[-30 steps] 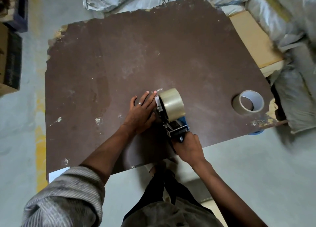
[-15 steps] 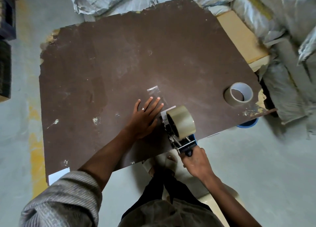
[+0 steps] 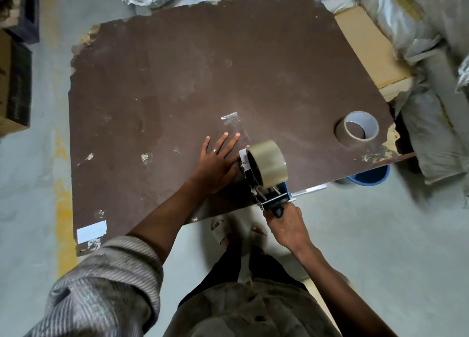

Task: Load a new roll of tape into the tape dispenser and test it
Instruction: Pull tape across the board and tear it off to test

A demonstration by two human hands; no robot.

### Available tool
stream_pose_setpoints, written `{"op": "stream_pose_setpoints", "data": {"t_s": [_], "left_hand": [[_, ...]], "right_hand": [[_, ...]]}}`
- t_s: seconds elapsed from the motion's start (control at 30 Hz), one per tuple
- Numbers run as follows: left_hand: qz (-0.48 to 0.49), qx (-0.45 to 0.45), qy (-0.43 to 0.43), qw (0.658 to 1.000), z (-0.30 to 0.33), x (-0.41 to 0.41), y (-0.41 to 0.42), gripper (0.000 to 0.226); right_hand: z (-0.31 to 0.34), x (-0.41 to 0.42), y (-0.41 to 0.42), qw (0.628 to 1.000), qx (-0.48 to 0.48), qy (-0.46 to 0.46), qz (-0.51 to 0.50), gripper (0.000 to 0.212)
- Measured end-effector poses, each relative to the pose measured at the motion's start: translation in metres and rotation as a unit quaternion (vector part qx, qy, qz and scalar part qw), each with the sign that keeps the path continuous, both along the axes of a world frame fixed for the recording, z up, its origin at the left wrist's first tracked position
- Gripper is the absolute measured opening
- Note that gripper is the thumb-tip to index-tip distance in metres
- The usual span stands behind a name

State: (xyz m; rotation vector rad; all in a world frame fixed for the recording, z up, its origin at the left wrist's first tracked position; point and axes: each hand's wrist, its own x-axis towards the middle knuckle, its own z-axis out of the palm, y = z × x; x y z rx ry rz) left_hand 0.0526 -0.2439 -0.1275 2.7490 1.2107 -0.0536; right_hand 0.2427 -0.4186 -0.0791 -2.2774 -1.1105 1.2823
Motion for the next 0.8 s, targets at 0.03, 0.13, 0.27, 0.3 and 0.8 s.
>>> {"op": "stream_pose_setpoints", "data": {"t_s": [0.03, 0.13, 0.27, 0.3, 0.8], "left_hand": [[0.01, -0.003, -0.001, 1.0, 0.0, 0.001, -0.002, 0.052], [0.022, 0.003, 0.01, 1.0, -0.002, 0.001, -0.004, 0.055], [0.032, -0.001, 0.033, 0.999, -0.001, 0.005, -0.008, 0.061], [0.04, -0.003, 0.032, 0.999, -0.001, 0.006, -0.01, 0.062], [0.049, -0.015, 0.053, 0.997, 0.002, 0.008, -0.042, 0.065]], "right_hand": [[0.0, 0.001, -0.007, 1.0, -0.004, 0.001, 0.002, 0.023], [-0.001, 0.006, -0.032, 1.0, -0.012, 0.002, 0.01, 0.025], [-0.004, 0.014, -0.046, 1.0, -0.005, -0.001, 0.023, 0.028], [-0.004, 0.014, -0.047, 1.0, 0.001, -0.002, 0.023, 0.028], [-0.004, 0.014, -0.053, 0.99, 0.06, 0.125, -0.017, 0.039]]}}
